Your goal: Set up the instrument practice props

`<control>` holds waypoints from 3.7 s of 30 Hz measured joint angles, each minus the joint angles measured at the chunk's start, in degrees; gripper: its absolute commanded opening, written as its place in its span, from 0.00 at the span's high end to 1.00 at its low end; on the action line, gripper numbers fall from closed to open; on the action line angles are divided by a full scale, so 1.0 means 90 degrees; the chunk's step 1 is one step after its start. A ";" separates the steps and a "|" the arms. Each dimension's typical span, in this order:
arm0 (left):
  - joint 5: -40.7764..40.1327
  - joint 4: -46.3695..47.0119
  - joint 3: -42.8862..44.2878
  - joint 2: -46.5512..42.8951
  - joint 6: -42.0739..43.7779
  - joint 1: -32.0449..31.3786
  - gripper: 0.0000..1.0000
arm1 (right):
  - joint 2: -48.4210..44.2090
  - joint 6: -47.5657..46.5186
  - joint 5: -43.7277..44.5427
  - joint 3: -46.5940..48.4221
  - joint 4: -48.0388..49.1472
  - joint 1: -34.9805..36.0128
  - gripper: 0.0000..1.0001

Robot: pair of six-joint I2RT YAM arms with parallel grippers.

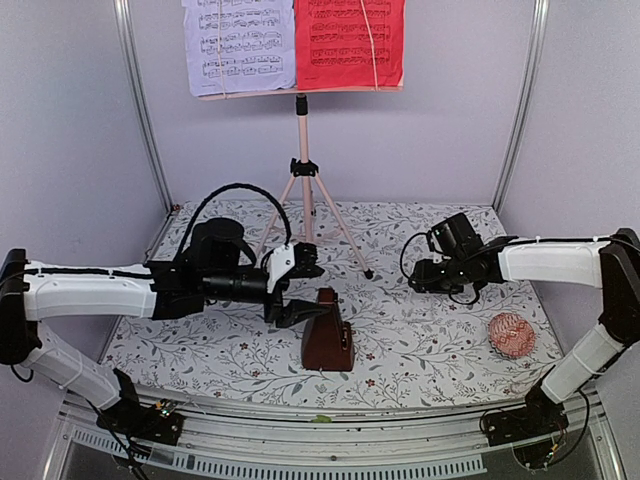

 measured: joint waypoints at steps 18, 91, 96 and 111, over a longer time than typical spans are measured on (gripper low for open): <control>-0.0214 0.0702 -0.0648 -0.0653 -0.0639 0.0000 0.23 | 0.1557 0.0104 -0.0107 0.0600 -0.0085 -0.0187 0.62; -0.0318 0.0277 -0.0376 0.0073 -0.1336 -0.0063 0.47 | -0.0265 -0.2540 -0.3619 -0.1727 0.5476 0.2246 1.00; -0.0299 0.0199 -0.0323 0.0102 -0.1309 -0.0083 0.47 | -0.0148 -0.2501 -0.3619 -0.1673 0.5479 0.2259 1.00; -0.0289 0.0087 -0.0182 0.0185 -0.1236 -0.0095 0.48 | -0.0092 -0.2412 -0.3449 -0.1647 0.5513 0.2263 1.00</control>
